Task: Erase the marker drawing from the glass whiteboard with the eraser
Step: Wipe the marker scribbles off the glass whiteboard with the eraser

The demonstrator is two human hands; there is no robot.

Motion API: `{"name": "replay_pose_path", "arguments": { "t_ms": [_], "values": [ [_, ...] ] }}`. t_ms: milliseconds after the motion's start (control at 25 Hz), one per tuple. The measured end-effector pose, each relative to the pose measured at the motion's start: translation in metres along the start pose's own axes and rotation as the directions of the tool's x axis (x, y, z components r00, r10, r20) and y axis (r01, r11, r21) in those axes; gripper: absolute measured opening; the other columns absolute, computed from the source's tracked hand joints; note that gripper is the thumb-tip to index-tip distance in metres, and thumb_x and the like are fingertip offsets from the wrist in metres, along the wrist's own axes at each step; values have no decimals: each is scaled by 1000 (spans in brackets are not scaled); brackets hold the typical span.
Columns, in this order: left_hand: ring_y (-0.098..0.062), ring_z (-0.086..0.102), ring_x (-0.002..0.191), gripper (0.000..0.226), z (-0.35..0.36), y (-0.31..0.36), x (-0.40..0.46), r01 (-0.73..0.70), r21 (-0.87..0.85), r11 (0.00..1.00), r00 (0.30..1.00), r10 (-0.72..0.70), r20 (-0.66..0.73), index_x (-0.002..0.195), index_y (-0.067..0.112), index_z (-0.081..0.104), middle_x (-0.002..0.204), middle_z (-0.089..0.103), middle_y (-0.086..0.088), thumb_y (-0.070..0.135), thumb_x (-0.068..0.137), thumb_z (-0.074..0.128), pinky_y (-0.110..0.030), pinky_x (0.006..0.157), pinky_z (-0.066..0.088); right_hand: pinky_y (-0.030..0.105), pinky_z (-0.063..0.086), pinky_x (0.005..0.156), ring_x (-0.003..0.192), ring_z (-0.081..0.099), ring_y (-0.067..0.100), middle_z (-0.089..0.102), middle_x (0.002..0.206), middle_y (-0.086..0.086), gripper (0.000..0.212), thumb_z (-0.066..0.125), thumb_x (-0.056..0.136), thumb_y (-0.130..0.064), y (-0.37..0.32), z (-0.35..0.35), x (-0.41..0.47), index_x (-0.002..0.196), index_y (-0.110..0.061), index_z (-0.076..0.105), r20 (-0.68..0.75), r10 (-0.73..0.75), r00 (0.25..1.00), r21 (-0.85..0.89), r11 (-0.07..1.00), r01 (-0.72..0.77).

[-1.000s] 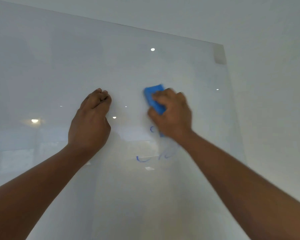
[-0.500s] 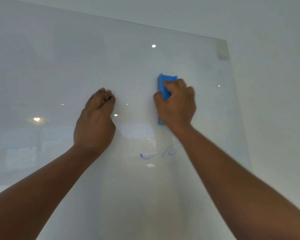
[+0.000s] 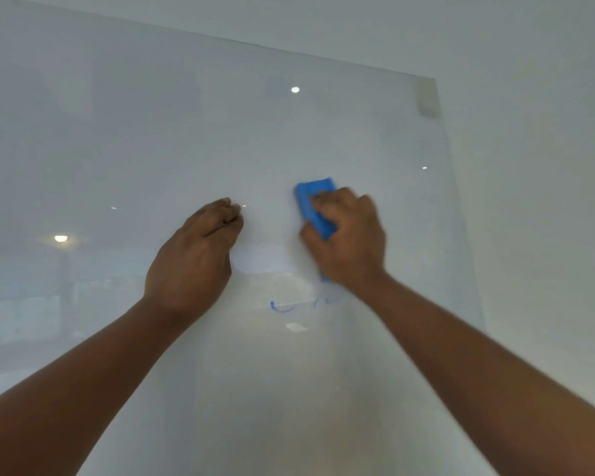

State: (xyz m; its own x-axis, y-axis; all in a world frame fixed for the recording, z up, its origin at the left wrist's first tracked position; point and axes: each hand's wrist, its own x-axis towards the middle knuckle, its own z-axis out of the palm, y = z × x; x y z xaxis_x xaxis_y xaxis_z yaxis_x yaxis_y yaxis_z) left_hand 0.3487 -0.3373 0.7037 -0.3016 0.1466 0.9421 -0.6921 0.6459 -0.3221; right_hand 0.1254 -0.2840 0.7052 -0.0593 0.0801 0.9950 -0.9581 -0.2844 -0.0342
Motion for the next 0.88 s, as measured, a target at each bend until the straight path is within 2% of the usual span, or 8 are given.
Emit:
{"name": "replay_pose_path", "arguments": {
  "t_ms": [80,160,280,360,520,680,800,880],
  "values": [
    [-32,56,127,51,0,3,-4,16,-18,1000,1000,-16,13,118,-4,67,128,64,-16,-25,74,56,-42,98,45,35,49,82,104,56,30,66,118,-6,35,72,84,-32,33,-22,20,118,-22,72,-100,240,966,0,971,-241],
    [-32,55,128,50,2,3,-5,27,-15,1000,1000,-27,-7,119,-4,67,128,64,-16,-25,74,56,-42,100,43,35,49,81,103,56,29,66,117,-7,34,72,82,-32,31,-13,22,115,-23,72,-171,356,919,55,934,-352],
    [-32,55,127,50,4,3,-4,45,-7,999,999,-45,-8,118,-3,67,127,64,-15,-25,74,57,-45,97,47,25,44,67,95,52,23,65,115,-13,37,65,80,-40,-5,13,-10,114,-29,71,-99,120,988,40,992,-117],
    [-34,57,124,48,5,4,-2,64,-3,998,998,-64,-25,115,-4,68,123,65,-15,-26,74,56,-45,93,50,30,48,70,97,55,25,66,115,-10,38,66,80,-39,14,-4,2,115,-26,72,-31,54,998,22,998,-54],
    [-39,54,111,50,8,11,-3,90,-10,996,995,-90,-46,114,-5,67,115,64,-16,-28,72,53,-46,87,55,39,52,84,107,56,29,65,119,-5,34,71,83,-33,42,-23,20,115,-22,71,-133,374,918,56,928,-370],
    [-35,50,116,51,10,8,-7,98,-3,995,992,-98,-73,118,-4,65,118,62,-16,-26,73,52,-42,88,51,28,48,71,97,54,25,66,115,-10,37,65,80,-40,19,-7,-33,113,-26,71,-23,37,999,46,998,-36],
    [-36,50,119,51,10,12,-6,117,4,993,991,-117,-61,119,-4,65,120,62,-16,-25,74,52,-42,89,51,43,54,80,100,54,28,64,114,-4,34,71,82,-33,47,-23,0,114,-21,71,-141,372,917,67,928,-366],
    [-36,50,118,51,10,13,-6,120,3,993,991,-120,-62,120,-5,65,119,63,-16,-25,75,52,-42,89,51,39,52,79,99,52,26,64,117,-6,35,70,82,-33,40,-18,-11,116,-23,70,-155,375,914,62,927,-369]
  ]
}}
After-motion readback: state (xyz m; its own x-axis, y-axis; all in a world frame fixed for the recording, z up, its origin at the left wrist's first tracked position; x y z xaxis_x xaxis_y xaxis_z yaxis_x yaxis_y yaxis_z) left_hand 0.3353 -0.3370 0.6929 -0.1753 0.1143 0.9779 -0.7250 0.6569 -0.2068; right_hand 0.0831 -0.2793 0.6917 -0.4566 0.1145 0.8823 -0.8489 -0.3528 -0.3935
